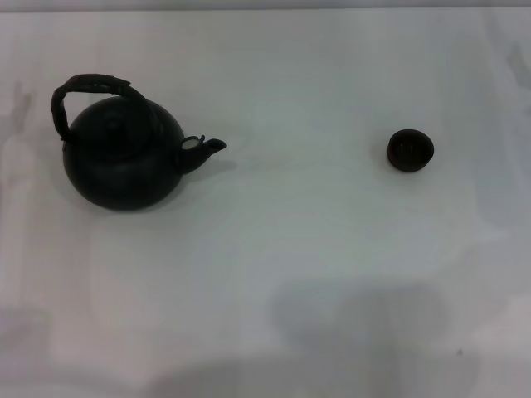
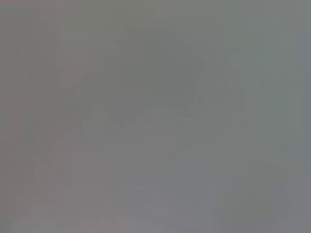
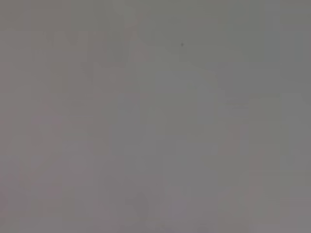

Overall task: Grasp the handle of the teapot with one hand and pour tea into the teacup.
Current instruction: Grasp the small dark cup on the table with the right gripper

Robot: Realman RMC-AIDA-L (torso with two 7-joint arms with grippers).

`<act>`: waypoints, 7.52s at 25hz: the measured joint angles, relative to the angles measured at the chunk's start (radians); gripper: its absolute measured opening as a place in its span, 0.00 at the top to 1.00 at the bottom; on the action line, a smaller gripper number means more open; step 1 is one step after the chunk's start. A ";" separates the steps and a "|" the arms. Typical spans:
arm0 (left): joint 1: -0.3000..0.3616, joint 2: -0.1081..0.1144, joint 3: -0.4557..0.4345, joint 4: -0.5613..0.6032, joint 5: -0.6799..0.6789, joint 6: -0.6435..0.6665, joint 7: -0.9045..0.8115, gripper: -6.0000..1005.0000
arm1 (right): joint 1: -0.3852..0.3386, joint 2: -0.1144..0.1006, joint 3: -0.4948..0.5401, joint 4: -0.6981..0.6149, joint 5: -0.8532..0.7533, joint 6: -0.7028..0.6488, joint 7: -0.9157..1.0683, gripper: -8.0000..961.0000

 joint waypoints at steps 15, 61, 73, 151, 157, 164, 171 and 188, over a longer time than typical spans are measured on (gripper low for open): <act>-0.014 0.003 0.000 -0.022 -0.041 0.000 0.000 0.13 | 0.034 0.001 0.002 0.000 0.004 -0.019 0.006 0.12; 0.092 0.000 0.010 0.025 -0.026 0.114 -0.118 0.13 | 0.075 0.002 0.012 0.061 -0.006 -0.058 0.005 0.12; 0.126 0.001 0.009 -0.023 0.063 0.159 -0.118 0.13 | 0.097 0.002 0.013 0.085 -0.030 -0.052 0.009 0.12; 0.085 0.001 0.000 0.017 0.143 0.104 -0.129 0.13 | 0.317 -0.002 -0.876 -0.758 -2.055 0.394 2.013 0.13; 0.085 0.001 0.000 0.017 0.143 0.104 -0.129 0.13 | 0.326 0.000 -0.889 -0.724 -2.055 0.383 2.021 0.13; 0.084 0.001 0.000 0.017 0.144 0.104 -0.129 0.13 | 0.310 -0.002 -0.890 -0.720 -2.056 0.386 2.021 0.13; 0.084 0.002 0.001 0.017 0.145 0.105 -0.129 0.13 | 0.307 -0.006 -0.885 -0.710 -2.057 0.390 2.021 0.13; 0.080 0.002 0.000 0.018 0.141 0.107 -0.130 0.13 | 0.286 -0.010 -0.877 -0.717 -2.098 0.425 2.032 0.14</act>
